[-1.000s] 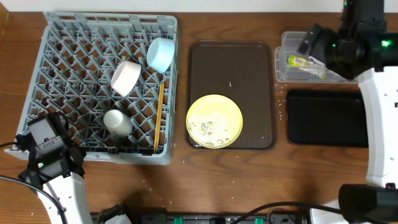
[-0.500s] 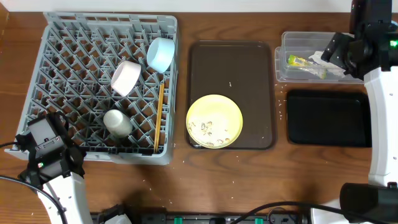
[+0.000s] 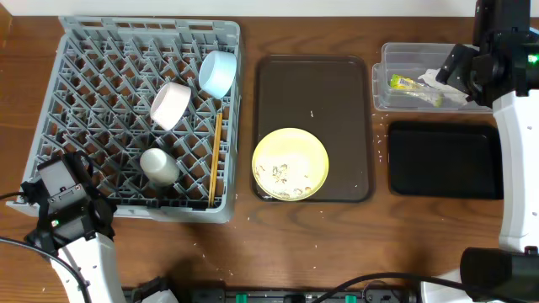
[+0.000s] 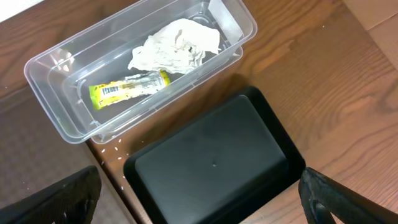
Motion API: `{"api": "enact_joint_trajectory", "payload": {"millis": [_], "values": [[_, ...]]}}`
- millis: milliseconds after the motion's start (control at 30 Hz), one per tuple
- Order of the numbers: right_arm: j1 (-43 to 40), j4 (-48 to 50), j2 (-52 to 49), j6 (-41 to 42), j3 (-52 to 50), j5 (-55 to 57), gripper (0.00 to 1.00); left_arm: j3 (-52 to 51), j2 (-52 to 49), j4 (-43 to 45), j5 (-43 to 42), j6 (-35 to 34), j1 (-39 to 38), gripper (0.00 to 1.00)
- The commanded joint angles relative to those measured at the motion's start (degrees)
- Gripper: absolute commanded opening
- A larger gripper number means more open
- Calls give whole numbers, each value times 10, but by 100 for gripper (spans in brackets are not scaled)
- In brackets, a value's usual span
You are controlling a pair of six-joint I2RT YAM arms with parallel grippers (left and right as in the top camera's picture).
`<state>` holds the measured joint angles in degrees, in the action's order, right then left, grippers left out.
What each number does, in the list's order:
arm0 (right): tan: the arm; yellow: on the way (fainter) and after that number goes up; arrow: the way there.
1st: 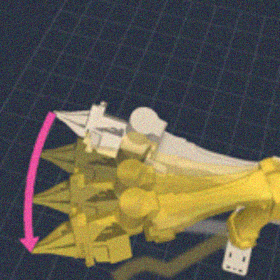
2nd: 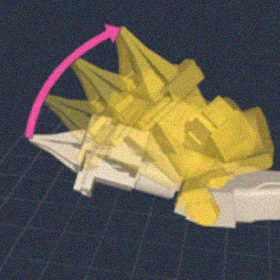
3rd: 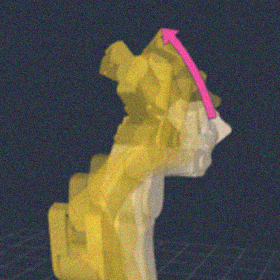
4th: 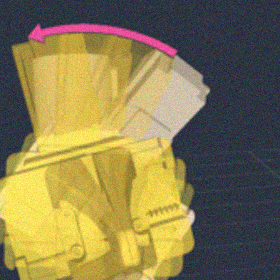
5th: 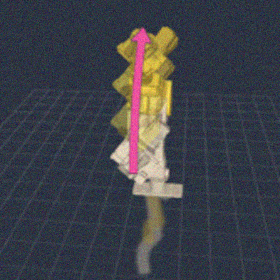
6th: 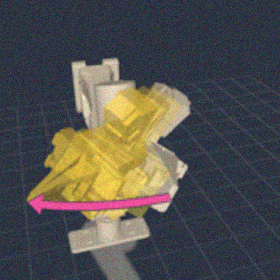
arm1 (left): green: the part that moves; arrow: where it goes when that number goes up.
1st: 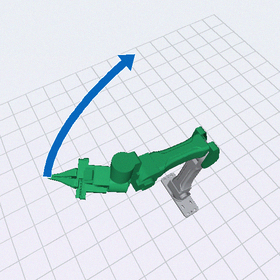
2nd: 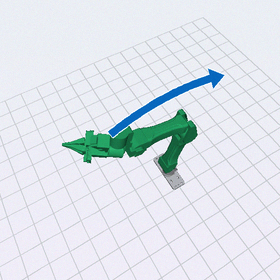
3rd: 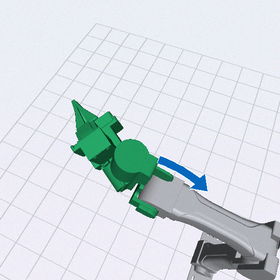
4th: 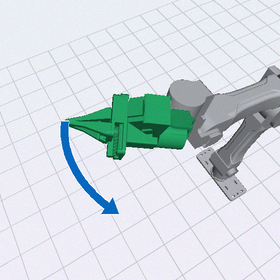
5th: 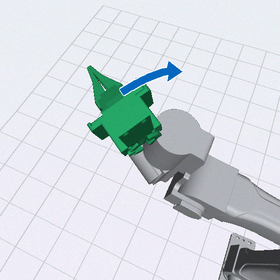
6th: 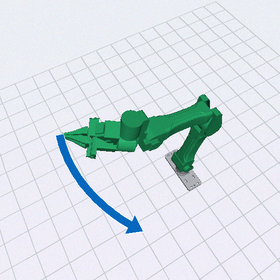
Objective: Sort waste into correct bins and load items into the dishwasher
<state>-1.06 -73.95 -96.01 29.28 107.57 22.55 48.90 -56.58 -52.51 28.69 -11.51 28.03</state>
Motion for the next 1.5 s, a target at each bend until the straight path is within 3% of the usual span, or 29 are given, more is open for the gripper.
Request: {"api": "enact_joint_trajectory", "payload": {"millis": [0, 333, 533, 733, 1167, 1467], "values": [[0, -2, 0, -7, -2, 12, 99, 9, 1, -2, 5, 8, 3, 98], [0, -2, 0, -7, -2, 12, 99, 9, 1, 3, 2, 7, 3, 98], [0, -2, 0, -7, -2, 12, 99, 9, 1, 46, -142, 3, 3, 98], [0, -2, 0, -7, -2, 12, 99, 9, 1, 56, -183, 0, 3, 98], [0, -2, 0, -7, -2, 12, 99, 9, 1, 68, -661, -2, 3, 98], [0, -2, 0, -7, -2, 12, 99, 9, 1, 67, -748, -2, 3, 98]]}}
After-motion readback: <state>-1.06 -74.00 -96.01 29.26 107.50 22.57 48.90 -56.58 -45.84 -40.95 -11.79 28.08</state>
